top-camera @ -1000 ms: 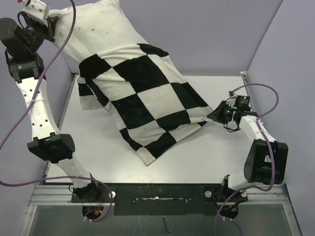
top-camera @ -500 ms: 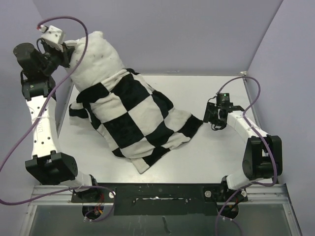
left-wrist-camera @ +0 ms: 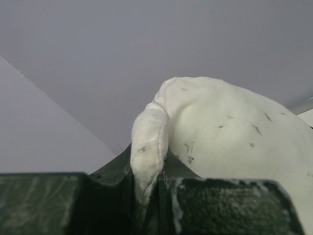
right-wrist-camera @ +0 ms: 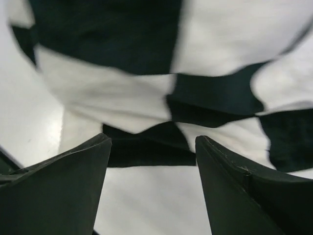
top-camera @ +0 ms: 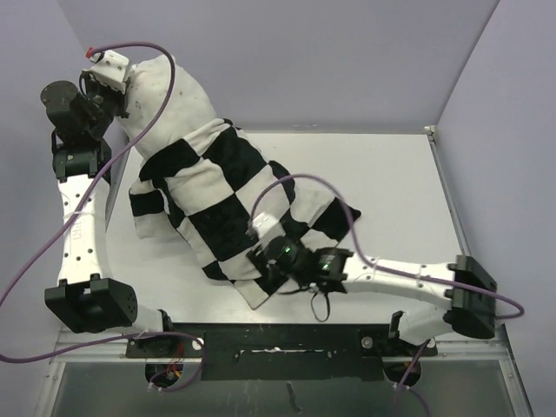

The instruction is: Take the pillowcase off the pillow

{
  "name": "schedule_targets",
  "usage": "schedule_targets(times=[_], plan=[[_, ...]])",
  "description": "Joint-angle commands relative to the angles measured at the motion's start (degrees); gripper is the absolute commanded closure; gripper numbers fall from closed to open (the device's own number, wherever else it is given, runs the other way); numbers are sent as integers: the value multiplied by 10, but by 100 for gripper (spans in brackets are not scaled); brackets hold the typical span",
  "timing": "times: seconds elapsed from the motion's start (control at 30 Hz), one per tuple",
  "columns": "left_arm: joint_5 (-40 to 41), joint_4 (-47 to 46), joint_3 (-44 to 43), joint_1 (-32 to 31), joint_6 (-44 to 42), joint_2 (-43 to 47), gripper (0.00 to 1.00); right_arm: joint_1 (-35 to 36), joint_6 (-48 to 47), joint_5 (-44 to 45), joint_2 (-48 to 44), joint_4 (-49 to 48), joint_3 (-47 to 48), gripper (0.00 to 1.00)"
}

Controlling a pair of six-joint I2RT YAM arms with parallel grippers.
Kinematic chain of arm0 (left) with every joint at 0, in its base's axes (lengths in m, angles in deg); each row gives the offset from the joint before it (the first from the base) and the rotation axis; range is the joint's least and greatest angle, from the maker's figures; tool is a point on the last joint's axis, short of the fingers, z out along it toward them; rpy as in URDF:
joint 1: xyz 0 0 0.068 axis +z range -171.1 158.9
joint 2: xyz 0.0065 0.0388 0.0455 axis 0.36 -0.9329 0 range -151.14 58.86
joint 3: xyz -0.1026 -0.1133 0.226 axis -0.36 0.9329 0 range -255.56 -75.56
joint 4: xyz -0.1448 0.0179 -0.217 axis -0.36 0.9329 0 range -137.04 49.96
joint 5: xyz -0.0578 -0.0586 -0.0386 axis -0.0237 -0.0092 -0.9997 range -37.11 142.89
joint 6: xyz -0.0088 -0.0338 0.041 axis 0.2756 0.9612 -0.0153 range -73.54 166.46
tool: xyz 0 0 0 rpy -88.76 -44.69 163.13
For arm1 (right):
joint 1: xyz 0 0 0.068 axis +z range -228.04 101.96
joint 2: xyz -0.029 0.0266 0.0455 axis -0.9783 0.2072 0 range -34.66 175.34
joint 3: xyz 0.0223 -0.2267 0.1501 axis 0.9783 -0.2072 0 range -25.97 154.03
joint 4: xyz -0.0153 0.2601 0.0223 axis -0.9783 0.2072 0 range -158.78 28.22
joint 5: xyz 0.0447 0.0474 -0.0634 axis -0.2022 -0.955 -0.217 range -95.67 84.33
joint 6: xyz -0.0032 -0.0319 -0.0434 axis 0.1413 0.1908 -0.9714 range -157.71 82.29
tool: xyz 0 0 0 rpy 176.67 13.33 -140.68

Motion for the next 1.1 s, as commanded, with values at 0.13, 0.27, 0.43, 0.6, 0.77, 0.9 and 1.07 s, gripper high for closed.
schedule_targets(times=[0.13,0.27,0.43,0.6,0.77,0.9,1.07], plan=[[32,-109,-27,6,-34,10,100,153,5,62,285,43,144,25],[19,-94,-39,7,-33,14,100,136,15,51,344,51,185,25],[8,-78,-50,6,-37,16,100,88,20,21,330,16,170,27],[10,-64,-77,7,-33,7,100,53,29,-26,326,-17,145,31],[13,-57,-94,6,-30,2,100,39,59,-72,341,-31,119,52],[16,-53,-107,7,-31,-5,100,23,110,-74,328,-30,84,90],[21,-57,-125,8,-38,-14,100,13,154,-43,268,-20,31,100]])
